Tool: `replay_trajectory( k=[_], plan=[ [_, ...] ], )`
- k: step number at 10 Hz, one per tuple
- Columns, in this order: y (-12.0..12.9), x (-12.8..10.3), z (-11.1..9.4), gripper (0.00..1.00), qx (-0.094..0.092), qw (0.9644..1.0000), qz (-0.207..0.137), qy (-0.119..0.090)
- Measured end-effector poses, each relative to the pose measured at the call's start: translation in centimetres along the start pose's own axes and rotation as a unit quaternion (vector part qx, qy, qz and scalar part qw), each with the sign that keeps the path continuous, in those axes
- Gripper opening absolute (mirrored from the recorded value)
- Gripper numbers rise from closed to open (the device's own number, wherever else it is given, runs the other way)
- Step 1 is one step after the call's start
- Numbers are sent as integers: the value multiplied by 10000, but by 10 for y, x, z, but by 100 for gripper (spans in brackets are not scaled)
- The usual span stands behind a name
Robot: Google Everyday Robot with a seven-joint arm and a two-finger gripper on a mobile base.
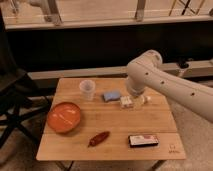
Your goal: Pick up the ceramic cup
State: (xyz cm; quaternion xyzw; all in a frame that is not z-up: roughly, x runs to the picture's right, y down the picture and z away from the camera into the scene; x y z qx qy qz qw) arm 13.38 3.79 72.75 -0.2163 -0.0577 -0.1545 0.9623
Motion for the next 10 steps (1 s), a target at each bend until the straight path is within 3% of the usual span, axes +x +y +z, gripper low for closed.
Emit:
replay_trajectory(
  k=[10],
  plan=[
    [-33, -31, 18, 80, 199, 9988, -405, -197]
  ],
)
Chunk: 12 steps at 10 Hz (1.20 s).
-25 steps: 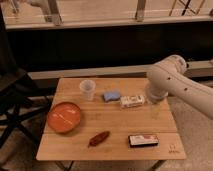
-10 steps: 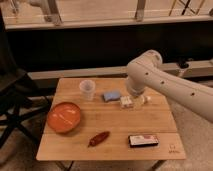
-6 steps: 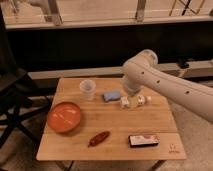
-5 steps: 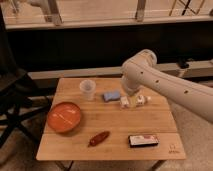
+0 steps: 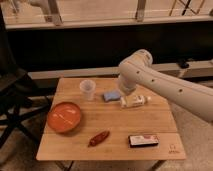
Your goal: Pick up the ceramic cup
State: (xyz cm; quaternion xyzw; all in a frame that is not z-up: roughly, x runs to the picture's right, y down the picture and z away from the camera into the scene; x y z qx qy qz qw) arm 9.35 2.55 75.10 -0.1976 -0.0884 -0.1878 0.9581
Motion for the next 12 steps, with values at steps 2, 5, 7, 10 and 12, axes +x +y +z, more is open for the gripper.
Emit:
replay_trajectory(
  k=[2, 5, 7, 10, 12],
  plan=[
    [-3, 1, 3, 80, 39, 10000, -65, -38],
    [-12, -10, 9, 80, 91, 9997, -217, -109],
    [-17, -15, 16, 80, 114, 9994, -280, -140],
    [-24, -22, 25, 80, 139, 9986, -432, -265],
    [-31, -29, 31, 80, 144, 9979, -514, -360]
  ],
)
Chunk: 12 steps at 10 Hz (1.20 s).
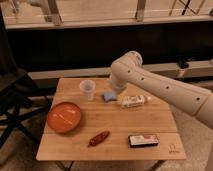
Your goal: Pick up the ceramic cup
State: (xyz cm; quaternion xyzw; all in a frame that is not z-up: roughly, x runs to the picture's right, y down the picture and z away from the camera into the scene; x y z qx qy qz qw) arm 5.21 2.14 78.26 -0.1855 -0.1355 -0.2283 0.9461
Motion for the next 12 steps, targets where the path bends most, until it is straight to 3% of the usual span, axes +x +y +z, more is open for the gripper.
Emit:
replay_trajectory(
  k=[5, 12],
  plan=[
    [-16, -8, 25, 80, -38, 9996, -199, -215],
    [-28, -10, 43, 80, -126, 9988, -323, -357]
  ],
)
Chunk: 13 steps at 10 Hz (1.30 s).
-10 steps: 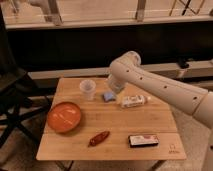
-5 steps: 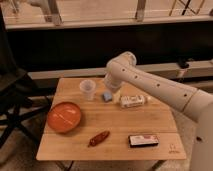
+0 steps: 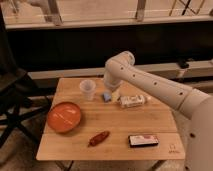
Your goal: Pick up the ceramic cup
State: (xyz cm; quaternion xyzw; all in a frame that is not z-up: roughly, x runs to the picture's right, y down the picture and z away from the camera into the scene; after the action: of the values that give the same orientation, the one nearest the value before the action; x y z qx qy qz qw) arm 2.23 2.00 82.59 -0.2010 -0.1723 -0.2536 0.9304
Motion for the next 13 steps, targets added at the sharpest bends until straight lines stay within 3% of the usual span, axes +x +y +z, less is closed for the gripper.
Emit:
replay_trajectory(
  k=[13],
  plan=[
    [-22, -21, 52, 80, -298, 9985, -373, -256]
  ],
)
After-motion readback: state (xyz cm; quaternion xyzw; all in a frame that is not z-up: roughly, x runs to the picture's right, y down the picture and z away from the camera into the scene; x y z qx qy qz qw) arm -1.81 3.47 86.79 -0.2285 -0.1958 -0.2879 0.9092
